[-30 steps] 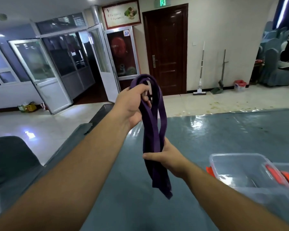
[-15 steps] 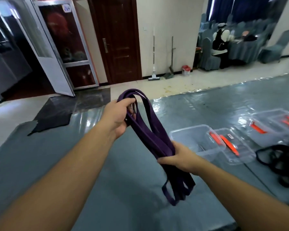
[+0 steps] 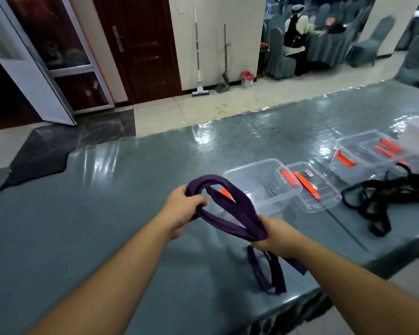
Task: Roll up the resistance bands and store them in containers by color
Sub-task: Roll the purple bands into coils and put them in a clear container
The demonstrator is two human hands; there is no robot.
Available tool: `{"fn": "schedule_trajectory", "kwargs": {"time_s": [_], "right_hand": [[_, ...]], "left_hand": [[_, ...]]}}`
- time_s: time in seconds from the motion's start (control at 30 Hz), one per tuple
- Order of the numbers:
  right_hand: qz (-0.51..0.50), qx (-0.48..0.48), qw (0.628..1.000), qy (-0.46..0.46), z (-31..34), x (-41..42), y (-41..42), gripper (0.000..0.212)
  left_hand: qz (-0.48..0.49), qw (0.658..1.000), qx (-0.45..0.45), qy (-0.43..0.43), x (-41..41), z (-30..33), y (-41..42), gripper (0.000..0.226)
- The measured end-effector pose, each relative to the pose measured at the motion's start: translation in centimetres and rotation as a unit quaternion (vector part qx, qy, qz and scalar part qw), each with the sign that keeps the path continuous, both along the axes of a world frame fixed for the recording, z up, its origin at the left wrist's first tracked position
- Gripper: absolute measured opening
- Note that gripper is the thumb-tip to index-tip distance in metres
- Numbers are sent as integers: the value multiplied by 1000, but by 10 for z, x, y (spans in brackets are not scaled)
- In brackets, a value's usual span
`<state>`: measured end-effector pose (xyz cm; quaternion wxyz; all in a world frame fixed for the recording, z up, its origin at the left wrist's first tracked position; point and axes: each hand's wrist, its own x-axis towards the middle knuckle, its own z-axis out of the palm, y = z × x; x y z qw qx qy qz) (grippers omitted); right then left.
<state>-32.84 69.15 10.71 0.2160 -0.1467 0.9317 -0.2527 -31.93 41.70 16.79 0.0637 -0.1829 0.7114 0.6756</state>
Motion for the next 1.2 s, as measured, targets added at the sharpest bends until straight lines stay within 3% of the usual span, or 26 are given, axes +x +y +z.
{"fn": "schedule_trajectory", "kwargs": {"time_s": [0.4, 0.53, 0.73, 0.93, 1.1, 1.2], "right_hand": [[182, 92, 974, -94, -72, -72, 81, 58], [223, 99, 964, -109, -92, -95, 117, 34], [225, 67, 967, -97, -102, -120, 140, 47], [173, 106, 976, -84, -119, -137, 160, 31], [122, 156, 976, -88, -127, -138, 171, 11], [78, 95, 990, -71, -117, -139, 174, 13]], "left_hand": [[96, 985, -83, -121, -4, -82, 55, 16], [121, 963, -166, -173, 3, -107, 61, 16], [119, 911, -326, -223, 7, -130, 71, 11], [44, 838, -467, -281, 7, -151, 63, 17], [13, 824, -484, -293, 6, -172, 55, 22], [-12, 833, -463, -304, 2, -173, 56, 29]]}}
